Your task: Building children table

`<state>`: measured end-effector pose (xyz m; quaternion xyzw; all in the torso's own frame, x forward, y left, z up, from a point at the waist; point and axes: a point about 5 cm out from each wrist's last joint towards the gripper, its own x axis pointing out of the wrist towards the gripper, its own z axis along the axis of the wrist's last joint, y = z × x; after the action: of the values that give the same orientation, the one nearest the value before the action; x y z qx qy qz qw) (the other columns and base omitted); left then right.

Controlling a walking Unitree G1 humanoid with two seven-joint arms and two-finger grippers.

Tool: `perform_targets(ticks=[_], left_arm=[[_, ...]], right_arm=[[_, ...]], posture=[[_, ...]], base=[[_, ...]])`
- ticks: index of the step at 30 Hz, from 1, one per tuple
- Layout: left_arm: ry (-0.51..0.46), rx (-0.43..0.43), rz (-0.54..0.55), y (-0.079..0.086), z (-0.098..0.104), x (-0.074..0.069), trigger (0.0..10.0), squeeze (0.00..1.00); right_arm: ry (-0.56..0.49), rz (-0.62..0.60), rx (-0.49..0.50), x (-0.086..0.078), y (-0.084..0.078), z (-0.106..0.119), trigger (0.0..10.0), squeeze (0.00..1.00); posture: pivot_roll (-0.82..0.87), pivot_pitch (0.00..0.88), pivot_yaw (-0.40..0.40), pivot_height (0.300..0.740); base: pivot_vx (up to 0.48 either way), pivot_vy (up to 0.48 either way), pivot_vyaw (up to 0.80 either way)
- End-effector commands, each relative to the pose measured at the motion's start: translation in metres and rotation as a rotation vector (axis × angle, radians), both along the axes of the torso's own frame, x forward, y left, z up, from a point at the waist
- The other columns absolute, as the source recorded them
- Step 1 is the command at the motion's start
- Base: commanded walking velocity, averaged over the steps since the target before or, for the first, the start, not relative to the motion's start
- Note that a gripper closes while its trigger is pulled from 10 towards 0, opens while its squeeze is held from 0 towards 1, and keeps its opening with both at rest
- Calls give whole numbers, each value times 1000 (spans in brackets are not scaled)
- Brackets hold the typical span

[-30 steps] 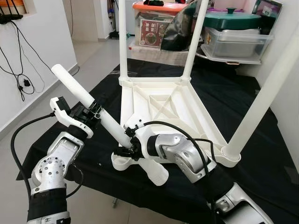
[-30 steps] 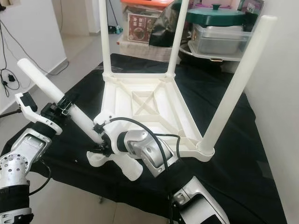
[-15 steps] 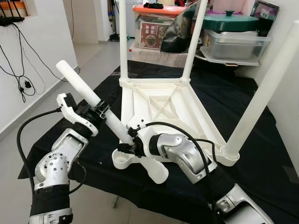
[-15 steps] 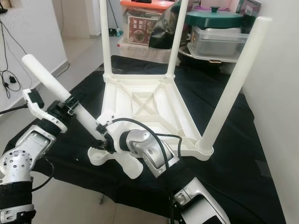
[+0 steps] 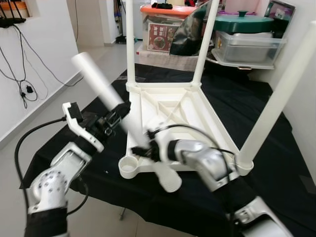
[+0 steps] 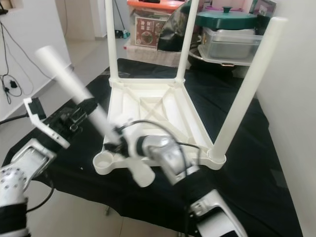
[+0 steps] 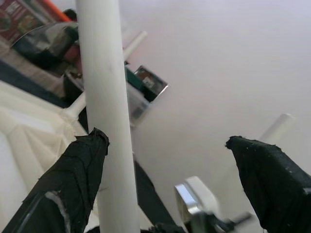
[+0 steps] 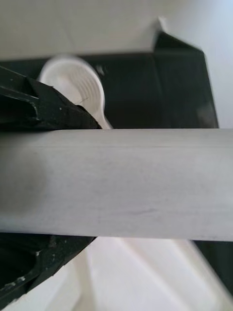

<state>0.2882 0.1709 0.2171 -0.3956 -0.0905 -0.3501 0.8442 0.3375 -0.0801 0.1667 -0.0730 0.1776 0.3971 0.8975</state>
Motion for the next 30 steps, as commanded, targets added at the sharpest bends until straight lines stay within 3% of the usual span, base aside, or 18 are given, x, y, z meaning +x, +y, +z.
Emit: perform_targets(ticks=[1, 11, 19, 24, 25, 30], left_arm=[[-13, 10, -43, -4, 2, -5, 10000, 0], [-2, 44, -37, 0, -3, -15, 10000, 0], [58, 127, -10, -2, -19, -19, 10000, 0], [103, 186, 4, -3, -29, -16, 10000, 0], [108, 208, -14, -5, -32, -15, 10000, 0], [102, 232, -44, -8, -33, -15, 10000, 0]], right_arm=[[44, -50, 24, 1, -10, -5, 0, 0], [10, -129, 106, 4, -33, 15, 0, 0], [-94, -225, 270, 13, -47, 56, 0, 0], [-163, -235, 398, 13, -38, 85, 0, 0], [-197, -234, 460, 14, -28, 99, 0, 0], [-220, -232, 509, 15, -18, 109, 0, 0]], posture=[[67, 0, -35, 740], [70, 0, -43, 740], [65, 0, -30, 740], [66, 0, -29, 740], [65, 0, -27, 740], [69, 0, -27, 740]], base=[[0, 0, 0], [0, 0, 0], [0, 0, 0], [0, 0, 0], [0, 0, 0], [0, 0, 0]])
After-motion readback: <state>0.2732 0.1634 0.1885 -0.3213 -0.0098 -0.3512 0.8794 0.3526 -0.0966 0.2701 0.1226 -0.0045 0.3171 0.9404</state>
